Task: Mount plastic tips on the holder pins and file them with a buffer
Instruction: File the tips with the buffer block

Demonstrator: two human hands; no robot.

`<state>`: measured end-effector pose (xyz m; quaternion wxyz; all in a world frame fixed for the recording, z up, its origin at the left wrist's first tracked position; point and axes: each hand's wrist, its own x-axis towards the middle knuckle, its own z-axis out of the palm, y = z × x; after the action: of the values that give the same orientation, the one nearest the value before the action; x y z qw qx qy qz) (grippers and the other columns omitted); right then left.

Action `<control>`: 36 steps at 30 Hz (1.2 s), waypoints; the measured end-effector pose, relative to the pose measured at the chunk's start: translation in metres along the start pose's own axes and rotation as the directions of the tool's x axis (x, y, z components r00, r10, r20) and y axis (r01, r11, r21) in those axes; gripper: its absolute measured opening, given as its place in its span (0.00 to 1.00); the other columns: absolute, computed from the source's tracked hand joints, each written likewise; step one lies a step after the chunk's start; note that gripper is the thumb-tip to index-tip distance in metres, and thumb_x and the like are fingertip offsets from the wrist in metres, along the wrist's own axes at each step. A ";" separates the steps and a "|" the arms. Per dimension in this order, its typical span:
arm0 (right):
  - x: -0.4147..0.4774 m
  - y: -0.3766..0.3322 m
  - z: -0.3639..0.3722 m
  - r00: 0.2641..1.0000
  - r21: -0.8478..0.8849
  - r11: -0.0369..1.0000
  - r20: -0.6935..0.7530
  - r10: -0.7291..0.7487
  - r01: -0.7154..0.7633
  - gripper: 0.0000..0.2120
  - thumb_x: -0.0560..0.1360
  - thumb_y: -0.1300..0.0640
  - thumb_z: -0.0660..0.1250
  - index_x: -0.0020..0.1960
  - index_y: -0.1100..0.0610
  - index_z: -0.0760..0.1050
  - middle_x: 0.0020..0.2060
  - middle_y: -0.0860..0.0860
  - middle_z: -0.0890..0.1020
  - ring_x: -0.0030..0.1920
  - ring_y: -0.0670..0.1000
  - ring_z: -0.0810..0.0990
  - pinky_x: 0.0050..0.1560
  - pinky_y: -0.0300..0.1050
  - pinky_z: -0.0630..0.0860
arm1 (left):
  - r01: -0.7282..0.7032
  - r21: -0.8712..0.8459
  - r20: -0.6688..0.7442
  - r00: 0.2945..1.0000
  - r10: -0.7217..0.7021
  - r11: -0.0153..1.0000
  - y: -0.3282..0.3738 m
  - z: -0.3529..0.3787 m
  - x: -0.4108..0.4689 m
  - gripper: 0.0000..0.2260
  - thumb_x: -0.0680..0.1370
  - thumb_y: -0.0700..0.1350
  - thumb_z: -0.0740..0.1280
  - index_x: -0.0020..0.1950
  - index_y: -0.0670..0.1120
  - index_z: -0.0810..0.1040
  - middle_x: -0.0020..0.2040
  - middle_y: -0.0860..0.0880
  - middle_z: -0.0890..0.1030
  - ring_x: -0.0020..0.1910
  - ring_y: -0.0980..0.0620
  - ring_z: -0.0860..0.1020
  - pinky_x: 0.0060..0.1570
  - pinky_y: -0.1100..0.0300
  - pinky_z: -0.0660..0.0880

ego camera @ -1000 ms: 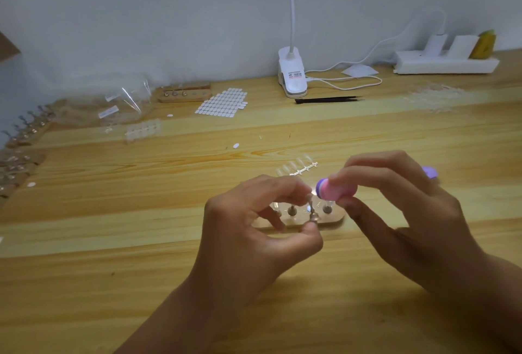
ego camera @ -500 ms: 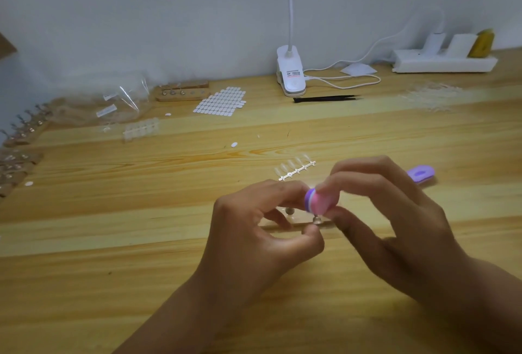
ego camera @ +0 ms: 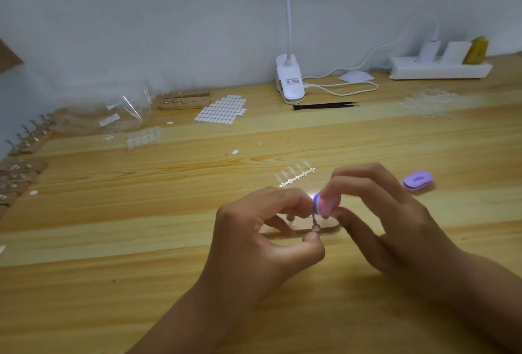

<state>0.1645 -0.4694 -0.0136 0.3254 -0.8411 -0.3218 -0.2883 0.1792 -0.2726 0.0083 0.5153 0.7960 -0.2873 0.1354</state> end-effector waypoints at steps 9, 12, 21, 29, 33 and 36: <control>-0.001 0.000 0.001 1.000 -0.023 0.999 0.003 -0.028 0.029 0.08 0.79 0.65 0.63 0.56 0.60 0.78 0.54 0.51 0.77 0.55 0.52 0.78 0.58 0.43 0.74 | -0.037 0.017 0.007 0.999 0.037 0.999 -0.002 0.001 0.000 0.11 0.62 0.35 0.74 0.44 0.44 0.84 0.39 0.54 0.83 0.38 0.55 0.81 0.39 0.71 0.75; 0.002 0.001 -0.001 0.998 0.002 1.000 -0.053 0.017 -0.017 0.10 0.79 0.64 0.64 0.58 0.55 0.75 0.53 0.51 0.77 0.55 0.52 0.79 0.58 0.44 0.75 | 0.000 0.009 -0.010 1.000 0.000 1.000 -0.002 0.000 0.002 0.12 0.62 0.36 0.74 0.43 0.46 0.84 0.39 0.54 0.82 0.37 0.55 0.81 0.39 0.72 0.73; 0.001 0.003 -0.001 0.999 -0.053 0.999 -0.037 -0.001 -0.001 0.08 0.78 0.65 0.65 0.56 0.59 0.78 0.53 0.52 0.78 0.54 0.53 0.79 0.55 0.47 0.76 | 0.005 0.018 -0.008 1.000 -0.005 1.000 -0.003 0.000 0.003 0.11 0.61 0.36 0.74 0.41 0.45 0.83 0.38 0.54 0.82 0.36 0.54 0.81 0.39 0.75 0.70; -0.001 0.006 -0.002 0.999 -0.066 0.997 -0.017 -0.045 0.044 0.10 0.78 0.67 0.67 0.57 0.59 0.79 0.54 0.52 0.78 0.55 0.53 0.79 0.56 0.47 0.76 | -0.032 -0.007 0.004 0.999 0.032 0.999 -0.003 0.001 0.000 0.11 0.62 0.36 0.74 0.43 0.45 0.84 0.39 0.55 0.82 0.37 0.55 0.81 0.40 0.73 0.73; 0.002 -0.001 -0.001 0.996 -0.009 1.000 -0.091 -0.023 0.022 0.14 0.77 0.68 0.69 0.59 0.56 0.77 0.54 0.52 0.79 0.55 0.52 0.80 0.56 0.45 0.76 | -0.024 -0.015 0.018 1.000 0.024 1.000 -0.002 0.001 0.001 0.12 0.63 0.35 0.74 0.45 0.44 0.84 0.40 0.54 0.83 0.39 0.55 0.81 0.39 0.70 0.75; -0.002 -0.006 0.004 0.994 -0.012 0.995 -0.043 -0.103 0.102 0.09 0.78 0.68 0.67 0.56 0.60 0.80 0.54 0.52 0.79 0.55 0.51 0.79 0.59 0.43 0.73 | -0.079 0.025 0.029 0.997 0.078 0.997 -0.001 0.002 0.000 0.13 0.63 0.34 0.75 0.45 0.43 0.84 0.40 0.55 0.83 0.39 0.56 0.81 0.40 0.71 0.74</control>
<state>0.1605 -0.4640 -0.0150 0.3130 -0.8186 -0.3562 -0.3242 0.1797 -0.2741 0.0066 0.4950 0.7926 -0.3237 0.1479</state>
